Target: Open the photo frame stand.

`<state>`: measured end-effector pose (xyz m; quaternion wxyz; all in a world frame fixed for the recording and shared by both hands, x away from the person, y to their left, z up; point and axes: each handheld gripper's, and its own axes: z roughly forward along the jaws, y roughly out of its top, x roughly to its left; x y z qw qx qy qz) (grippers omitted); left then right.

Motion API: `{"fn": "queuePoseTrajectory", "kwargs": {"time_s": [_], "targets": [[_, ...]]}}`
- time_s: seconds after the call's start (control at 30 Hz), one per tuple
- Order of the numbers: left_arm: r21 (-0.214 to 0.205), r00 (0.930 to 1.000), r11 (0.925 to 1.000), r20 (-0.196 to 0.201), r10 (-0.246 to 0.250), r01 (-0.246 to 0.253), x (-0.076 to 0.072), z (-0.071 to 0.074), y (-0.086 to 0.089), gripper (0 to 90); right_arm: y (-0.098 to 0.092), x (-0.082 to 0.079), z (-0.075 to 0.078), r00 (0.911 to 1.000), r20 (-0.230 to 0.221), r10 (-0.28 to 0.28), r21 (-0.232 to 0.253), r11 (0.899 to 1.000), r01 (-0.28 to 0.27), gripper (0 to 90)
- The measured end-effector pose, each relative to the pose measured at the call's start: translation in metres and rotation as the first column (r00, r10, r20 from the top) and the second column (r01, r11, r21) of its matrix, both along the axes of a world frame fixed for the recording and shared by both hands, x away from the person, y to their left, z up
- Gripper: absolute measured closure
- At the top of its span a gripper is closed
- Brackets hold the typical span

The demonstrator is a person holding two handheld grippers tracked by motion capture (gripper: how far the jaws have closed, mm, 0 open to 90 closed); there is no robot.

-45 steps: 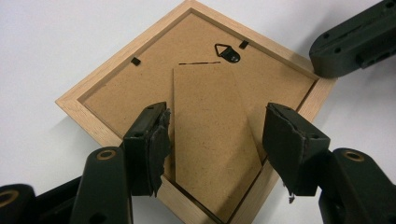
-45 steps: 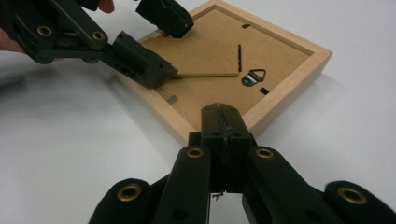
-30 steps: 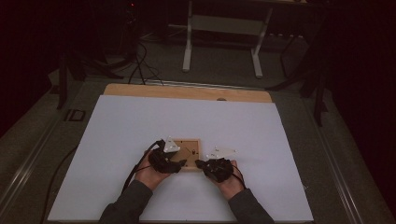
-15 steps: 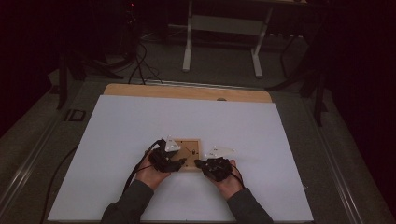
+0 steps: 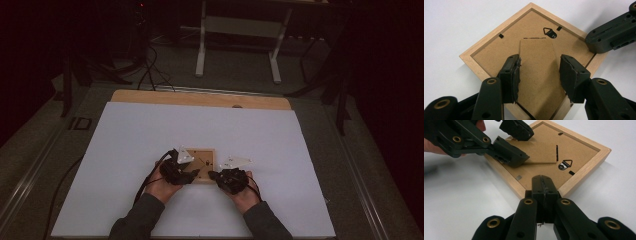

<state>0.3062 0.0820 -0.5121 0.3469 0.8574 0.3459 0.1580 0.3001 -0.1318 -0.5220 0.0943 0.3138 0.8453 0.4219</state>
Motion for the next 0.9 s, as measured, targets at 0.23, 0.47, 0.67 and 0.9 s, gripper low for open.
{"fn": "queuePoseTrajectory", "kwargs": {"time_s": [0.23, 0.47, 0.67, 0.9], "targets": [[-0.032, 0.9997, 0.9992, -0.004, 0.026, -0.026, -0.007, -0.005, 0.008, 47.2, 0.0, 0.0, 0.0, 1.0, -0.001, 0.001, 0.0, 1.0, -0.001, 90.0], [-0.024, 0.9992, 0.999, -0.009, 0.038, -0.038, -0.009, -0.003, 0.006, 51.5, 0.002, 0.002, 0.0, 1.0, -0.007, 0.001, -0.004, 1.0, -0.001, 90.0], [-0.018, 0.9991, 0.9991, -0.017, 0.038, -0.039, -0.007, 0.003, 0.005, 51.6, 0.002, 0.004, 0.001, 0.9999, -0.015, 0.008, -0.01, 1.0, -0.008, 90.0], [-0.032, 0.9994, 0.9989, 0.005, 0.035, -0.035, -0.005, 0.013, 0.004, 51.7, 0.003, 0.005, 0.001, 0.9996, -0.023, 0.013, -0.013, 1.0, -0.013, 90.0]]}}
